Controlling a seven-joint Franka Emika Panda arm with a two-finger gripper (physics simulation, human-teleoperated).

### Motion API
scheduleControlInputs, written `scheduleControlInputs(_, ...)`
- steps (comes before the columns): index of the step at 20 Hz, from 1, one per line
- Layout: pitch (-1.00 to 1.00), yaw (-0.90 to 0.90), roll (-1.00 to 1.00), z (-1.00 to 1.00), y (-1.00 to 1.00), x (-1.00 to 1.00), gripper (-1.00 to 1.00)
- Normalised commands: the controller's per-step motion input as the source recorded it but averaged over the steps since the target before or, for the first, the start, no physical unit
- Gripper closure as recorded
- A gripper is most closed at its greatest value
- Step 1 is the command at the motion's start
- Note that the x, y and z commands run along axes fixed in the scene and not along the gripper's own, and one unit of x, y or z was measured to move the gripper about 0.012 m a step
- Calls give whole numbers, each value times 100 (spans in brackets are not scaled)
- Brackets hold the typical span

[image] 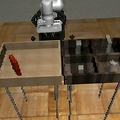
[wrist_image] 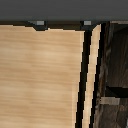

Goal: Place the box of cereal into the appropriate compartment.

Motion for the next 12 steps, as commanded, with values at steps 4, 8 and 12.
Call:
scheduleControlInputs(4,0,0,0,0,0,0,-100)
scheduleControlInputs(8,0,0,0,0,-50,0,-100)
scheduleControlInputs(12,0,0,0,0,-100,0,-100)
